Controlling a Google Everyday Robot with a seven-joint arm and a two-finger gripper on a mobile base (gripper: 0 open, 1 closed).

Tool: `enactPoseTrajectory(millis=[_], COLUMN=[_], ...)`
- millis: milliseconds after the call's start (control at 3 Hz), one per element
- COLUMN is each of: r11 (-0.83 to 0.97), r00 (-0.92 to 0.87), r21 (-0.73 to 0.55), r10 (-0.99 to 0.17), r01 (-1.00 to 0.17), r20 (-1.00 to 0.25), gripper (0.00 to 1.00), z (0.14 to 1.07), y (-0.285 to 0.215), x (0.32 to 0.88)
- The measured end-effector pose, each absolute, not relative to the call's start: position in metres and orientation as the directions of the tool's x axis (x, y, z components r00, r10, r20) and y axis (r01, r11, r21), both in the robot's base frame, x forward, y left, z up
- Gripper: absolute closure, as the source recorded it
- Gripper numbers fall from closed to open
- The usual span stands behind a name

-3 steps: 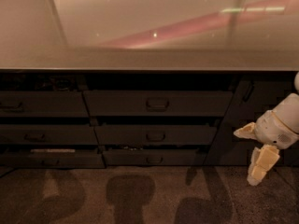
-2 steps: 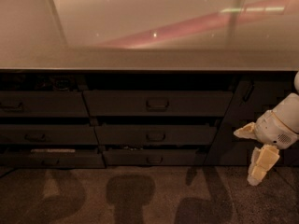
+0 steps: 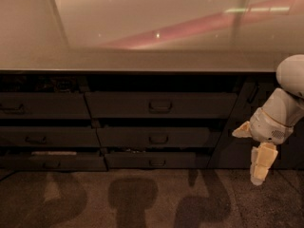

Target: Open top drawer

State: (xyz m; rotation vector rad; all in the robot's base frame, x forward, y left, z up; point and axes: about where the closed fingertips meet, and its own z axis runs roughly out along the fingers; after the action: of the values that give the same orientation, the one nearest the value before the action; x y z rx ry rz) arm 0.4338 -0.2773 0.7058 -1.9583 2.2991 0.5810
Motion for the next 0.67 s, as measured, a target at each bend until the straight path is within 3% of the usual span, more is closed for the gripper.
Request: enactPoseTrajectory(millis=[667], r11=[0.209], r00=[-0.274], r21=[0.219], r10=[-0.903], r01=[-0.953], r20=[-0.331], gripper=[0.00], z=[0.702], y=[-0.277], x=[0.445])
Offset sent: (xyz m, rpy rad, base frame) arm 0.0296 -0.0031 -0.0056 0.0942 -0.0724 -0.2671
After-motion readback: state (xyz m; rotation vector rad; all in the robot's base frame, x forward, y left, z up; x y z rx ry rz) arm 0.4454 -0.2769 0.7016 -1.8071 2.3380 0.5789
